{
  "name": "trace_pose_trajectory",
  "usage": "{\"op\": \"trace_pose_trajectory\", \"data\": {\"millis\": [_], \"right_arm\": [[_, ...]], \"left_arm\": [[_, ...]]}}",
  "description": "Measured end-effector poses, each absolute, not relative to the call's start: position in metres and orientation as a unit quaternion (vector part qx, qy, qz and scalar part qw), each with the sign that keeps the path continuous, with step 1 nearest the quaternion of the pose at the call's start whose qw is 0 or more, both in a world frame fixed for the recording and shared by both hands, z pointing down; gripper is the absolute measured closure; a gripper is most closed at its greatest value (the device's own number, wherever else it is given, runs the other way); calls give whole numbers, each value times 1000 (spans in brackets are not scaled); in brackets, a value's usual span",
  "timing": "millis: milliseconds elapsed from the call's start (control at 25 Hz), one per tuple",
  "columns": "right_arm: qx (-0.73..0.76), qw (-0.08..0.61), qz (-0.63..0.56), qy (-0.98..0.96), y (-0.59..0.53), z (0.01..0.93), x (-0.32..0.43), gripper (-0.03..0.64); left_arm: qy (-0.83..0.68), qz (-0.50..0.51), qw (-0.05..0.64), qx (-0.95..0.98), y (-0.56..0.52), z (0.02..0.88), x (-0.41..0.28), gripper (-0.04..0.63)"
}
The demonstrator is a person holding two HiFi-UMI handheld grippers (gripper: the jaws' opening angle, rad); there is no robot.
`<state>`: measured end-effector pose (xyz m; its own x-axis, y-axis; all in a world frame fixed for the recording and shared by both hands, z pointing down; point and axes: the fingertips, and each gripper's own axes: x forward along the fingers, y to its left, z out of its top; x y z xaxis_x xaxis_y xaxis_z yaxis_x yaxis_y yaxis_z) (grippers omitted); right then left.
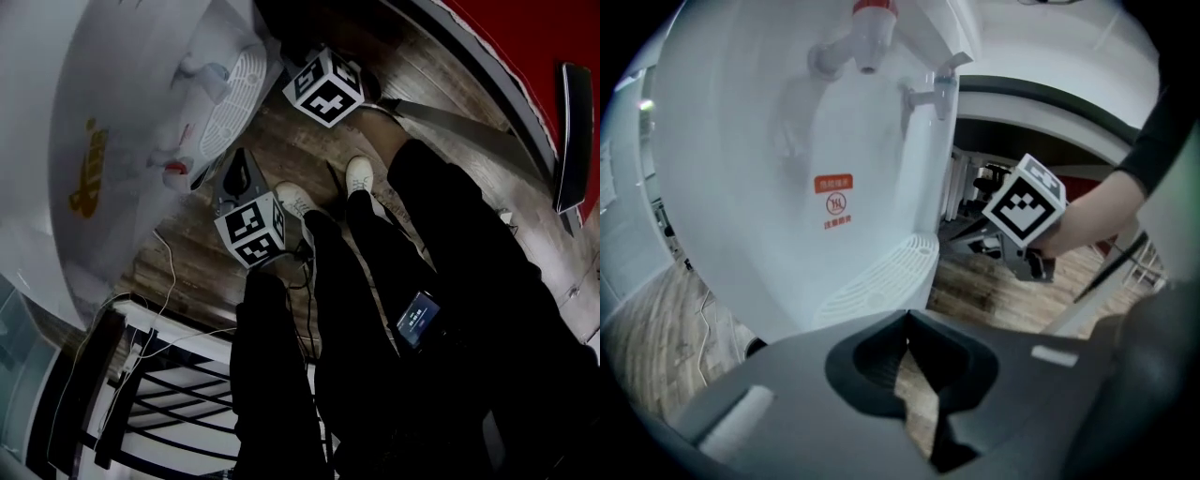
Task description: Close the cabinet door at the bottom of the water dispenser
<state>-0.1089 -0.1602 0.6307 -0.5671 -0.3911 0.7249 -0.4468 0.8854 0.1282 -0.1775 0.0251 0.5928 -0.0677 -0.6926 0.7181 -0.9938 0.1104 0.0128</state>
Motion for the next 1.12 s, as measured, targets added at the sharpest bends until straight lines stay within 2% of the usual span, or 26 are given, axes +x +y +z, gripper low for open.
{"op": "trace_pose_trajectory", "data": {"millis": [160, 400, 640, 880, 1120], "right_arm": [[269, 385, 94, -878, -125, 607, -72, 617], [286, 374, 79, -879, -86, 530, -42, 617], [300, 256, 109, -912, -78, 391, -50, 617], [331, 207, 89, -916, -57, 277, -40, 617], [371, 138, 43, -917, -38, 169, -33, 617]], "left_arm": [[-690, 242, 287, 619, 17, 559, -176, 588], [-695, 253, 277, 614, 17, 498, -164, 588], [-728, 187, 262, 605, 16, 396, -155, 588], [-752, 160, 210, 604, 29, 281, -147, 588], [-768, 71, 129, 624, 27, 164, -148, 588]]}}
